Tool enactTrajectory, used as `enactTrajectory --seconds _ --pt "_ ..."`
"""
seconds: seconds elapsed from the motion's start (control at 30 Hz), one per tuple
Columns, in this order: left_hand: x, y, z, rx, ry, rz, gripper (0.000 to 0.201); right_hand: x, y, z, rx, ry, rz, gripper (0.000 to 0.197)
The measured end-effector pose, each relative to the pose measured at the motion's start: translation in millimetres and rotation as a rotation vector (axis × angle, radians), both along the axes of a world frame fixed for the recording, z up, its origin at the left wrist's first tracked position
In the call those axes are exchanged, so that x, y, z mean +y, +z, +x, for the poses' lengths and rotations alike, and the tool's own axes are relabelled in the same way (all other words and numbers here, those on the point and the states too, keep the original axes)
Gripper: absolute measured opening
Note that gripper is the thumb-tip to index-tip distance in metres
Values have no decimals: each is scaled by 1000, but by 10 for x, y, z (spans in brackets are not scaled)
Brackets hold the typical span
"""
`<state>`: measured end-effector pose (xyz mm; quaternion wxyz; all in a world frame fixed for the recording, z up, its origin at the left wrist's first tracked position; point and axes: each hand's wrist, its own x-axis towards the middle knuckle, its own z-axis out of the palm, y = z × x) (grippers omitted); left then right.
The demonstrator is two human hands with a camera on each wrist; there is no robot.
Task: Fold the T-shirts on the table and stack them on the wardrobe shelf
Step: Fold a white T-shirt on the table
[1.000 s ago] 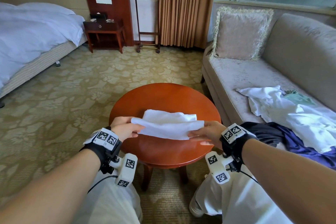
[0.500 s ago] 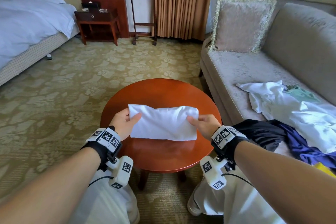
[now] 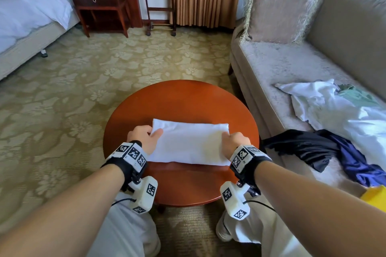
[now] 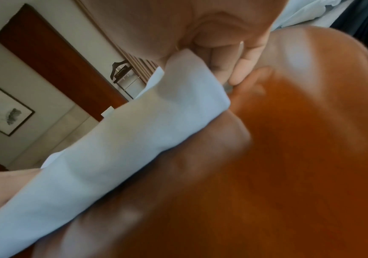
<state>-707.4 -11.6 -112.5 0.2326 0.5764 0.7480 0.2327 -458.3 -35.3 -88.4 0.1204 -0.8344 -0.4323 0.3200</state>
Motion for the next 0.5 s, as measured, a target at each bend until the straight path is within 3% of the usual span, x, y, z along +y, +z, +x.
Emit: enactTrajectory --seconds 0.17,0.23,0.3,0.4,0.5 --pt "39 121 10 149 46 -152 50 35 -31 -23 -94 -43 39 42" --pt "35 189 38 137 85 -139 39 37 -34 -53 -160 -63 93 53" --pt "4 240 78 97 100 -58 53 6 -22 -84 -248 -40 222 64" --pt "-58 306 183 238 -41 59 65 -60 -10 -148 -338 241 408 71" --pt "-69 272 335 363 -221 -32 60 -63 -79 -223 -362 539 285 69"
